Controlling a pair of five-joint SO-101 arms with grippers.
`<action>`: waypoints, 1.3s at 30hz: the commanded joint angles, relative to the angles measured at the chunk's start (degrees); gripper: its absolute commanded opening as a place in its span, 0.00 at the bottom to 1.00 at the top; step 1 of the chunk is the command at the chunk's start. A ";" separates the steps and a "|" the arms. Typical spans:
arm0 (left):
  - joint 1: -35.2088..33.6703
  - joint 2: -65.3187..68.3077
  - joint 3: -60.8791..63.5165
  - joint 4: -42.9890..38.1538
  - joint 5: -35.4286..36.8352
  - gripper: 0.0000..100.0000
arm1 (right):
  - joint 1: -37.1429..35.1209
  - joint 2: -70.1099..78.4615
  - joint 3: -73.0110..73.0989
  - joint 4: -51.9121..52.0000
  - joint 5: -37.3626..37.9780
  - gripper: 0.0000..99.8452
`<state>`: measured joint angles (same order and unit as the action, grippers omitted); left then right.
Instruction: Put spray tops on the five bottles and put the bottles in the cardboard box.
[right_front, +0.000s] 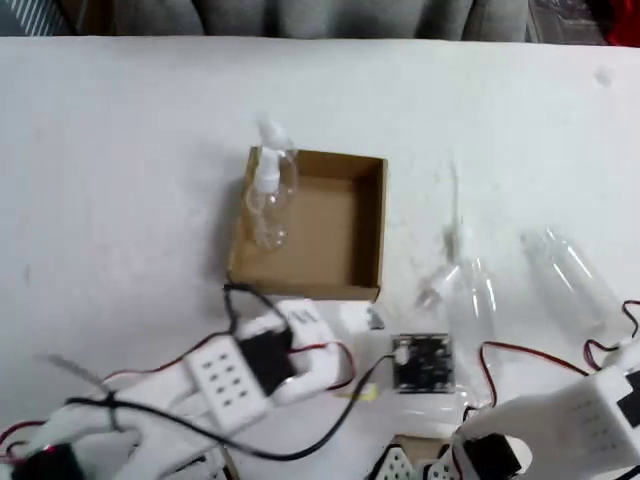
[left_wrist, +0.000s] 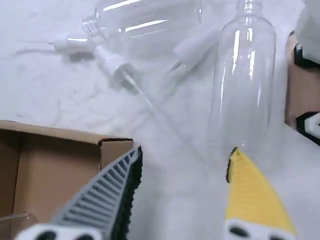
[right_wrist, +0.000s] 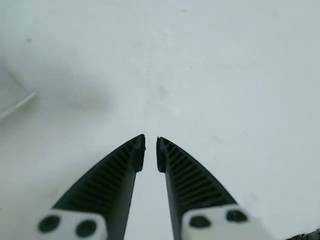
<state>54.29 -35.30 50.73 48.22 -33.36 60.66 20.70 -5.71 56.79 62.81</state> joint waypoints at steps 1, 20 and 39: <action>3.03 8.48 -8.88 -1.93 0.88 0.26 | 0.40 1.27 -5.36 0.57 -0.35 0.01; 6.11 40.92 -28.92 -2.02 0.88 0.26 | 1.36 7.16 -11.34 0.57 0.00 0.01; 7.69 47.87 -30.15 -2.02 0.79 0.03 | 1.54 7.16 -11.34 0.57 0.00 0.01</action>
<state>60.97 11.47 21.63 47.16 -33.10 61.63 29.23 -14.51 56.88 62.90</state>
